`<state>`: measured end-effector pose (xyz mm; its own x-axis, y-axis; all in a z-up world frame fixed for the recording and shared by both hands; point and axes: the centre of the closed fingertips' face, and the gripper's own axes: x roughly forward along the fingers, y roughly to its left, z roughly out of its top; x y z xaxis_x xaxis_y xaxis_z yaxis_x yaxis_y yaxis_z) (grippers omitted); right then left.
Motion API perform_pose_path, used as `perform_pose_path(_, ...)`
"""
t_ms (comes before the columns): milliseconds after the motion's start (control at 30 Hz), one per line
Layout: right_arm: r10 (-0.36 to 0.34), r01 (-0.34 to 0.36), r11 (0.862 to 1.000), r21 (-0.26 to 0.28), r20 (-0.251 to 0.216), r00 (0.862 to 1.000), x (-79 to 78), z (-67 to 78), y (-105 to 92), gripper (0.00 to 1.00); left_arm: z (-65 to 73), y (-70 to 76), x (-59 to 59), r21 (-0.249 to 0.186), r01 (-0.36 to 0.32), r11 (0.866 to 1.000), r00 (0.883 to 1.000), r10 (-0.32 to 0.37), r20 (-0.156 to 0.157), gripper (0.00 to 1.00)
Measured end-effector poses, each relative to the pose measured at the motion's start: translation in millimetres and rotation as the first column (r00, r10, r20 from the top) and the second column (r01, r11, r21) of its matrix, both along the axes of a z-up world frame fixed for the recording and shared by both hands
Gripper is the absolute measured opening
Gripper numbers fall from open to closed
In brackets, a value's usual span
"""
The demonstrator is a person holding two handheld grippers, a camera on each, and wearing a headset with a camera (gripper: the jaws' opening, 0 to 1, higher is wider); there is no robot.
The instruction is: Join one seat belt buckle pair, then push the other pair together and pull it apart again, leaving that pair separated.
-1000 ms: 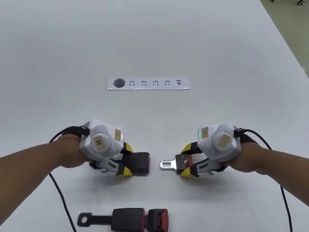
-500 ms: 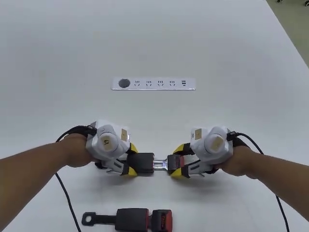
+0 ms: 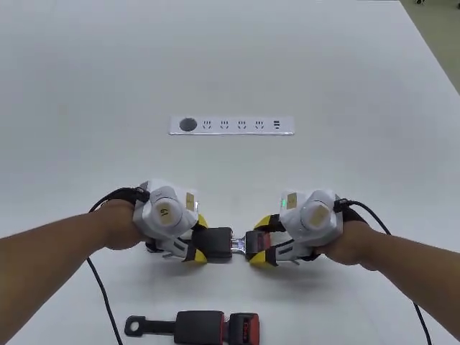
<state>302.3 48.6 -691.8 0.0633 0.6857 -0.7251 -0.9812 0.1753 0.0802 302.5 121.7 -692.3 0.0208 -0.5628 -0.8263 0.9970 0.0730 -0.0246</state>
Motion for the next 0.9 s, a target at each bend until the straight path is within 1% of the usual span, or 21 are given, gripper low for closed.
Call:
perform_pose_path(167,-0.006,0.006,1.0,0.015,0.006,1.0,-0.1,1.2,2.9,0.33,2.3,-2.0,-1.6,-0.01,-0.01,1.0,1.0,0.01,-0.003,0.33)
perform_pose_path(300,-0.009,0.009,1.0,0.025,0.007,1.0,0.0,1.4,6.3,0.33,1.6,-1.6,-0.6,-0.005,-0.005,1.0,1.0,0.005,-0.003,0.33)
perform_pose_path(367,-0.016,0.016,0.999,0.034,0.001,1.0,1.3,0.3,13.2,0.33,1.1,-1.3,0.2,-0.005,-0.008,1.0,1.0,0.008,-0.002,0.33)
perform_pose_path(400,-0.007,0.007,0.999,0.038,0.006,1.0,-1.5,0.7,19.0,0.33,-1.1,0.3,0.9,-0.005,-0.008,1.0,1.0,0.008,-0.004,0.33)
perform_pose_path(467,-0.008,0.007,0.999,0.036,0.007,1.0,-2.3,1.2,19.6,0.33,-1.1,0.0,0.9,-0.007,-0.007,1.0,1.0,0.007,-0.005,0.33)
perform_pose_path(500,-0.009,0.008,0.999,0.038,0.006,1.0,-2.3,1.8,18.9,0.33,1.0,-1.6,-0.5,-0.008,-0.006,1.0,1.0,0.006,-0.004,0.33)
perform_pose_path(667,-0.004,0.003,0.999,0.036,0.007,1.0,1.0,-1.6,21.3,0.33,4.6,-3.5,-2.1,-0.004,0.011,1.0,1.0,-0.011,-0.005,0.32)
perform_pose_path(833,-0.01,0.01,0.999,0.039,0.007,1.0,-0.3,-1.1,23.1,0.33,-1.7,0.7,1.7,-0.006,0.026,1.0,1.0,-0.026,-0.006,0.32)
perform_pose_path(900,-0.008,0.008,0.999,0.037,0.007,1.0,-1.0,0.3,24.1,0.33,-0.3,-0.2,0.6,-0.002,0.032,0.999,0.999,-0.032,-0.007,0.32)
